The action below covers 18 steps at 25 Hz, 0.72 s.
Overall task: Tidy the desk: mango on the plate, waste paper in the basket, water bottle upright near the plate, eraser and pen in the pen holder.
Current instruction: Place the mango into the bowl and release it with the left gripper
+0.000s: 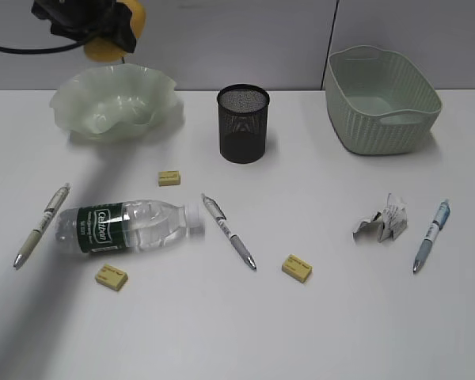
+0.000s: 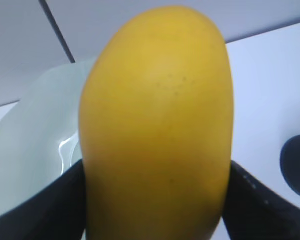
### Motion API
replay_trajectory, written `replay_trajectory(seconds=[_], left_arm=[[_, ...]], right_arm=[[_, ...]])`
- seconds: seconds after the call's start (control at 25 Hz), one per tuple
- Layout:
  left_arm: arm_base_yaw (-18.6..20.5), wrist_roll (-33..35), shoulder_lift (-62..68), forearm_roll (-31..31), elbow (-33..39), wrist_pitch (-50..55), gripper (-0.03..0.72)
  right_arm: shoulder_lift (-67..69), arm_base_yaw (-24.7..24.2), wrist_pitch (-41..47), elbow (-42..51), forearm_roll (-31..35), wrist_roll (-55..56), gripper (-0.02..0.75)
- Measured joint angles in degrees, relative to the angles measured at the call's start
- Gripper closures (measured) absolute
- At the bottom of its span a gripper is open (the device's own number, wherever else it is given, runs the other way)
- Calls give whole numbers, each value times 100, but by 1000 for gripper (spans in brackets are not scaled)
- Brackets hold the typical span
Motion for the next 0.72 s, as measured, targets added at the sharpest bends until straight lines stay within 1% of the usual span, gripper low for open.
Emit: replay_trajectory(seconds=[0.44, 0.72], left_arm=[[63, 0, 1194, 10, 0, -699, 122], [111, 0, 1376, 36, 0, -871, 122]], right_arm=[[0, 0, 0, 0, 0, 0, 312], [0, 0, 0, 0, 0, 0, 312]])
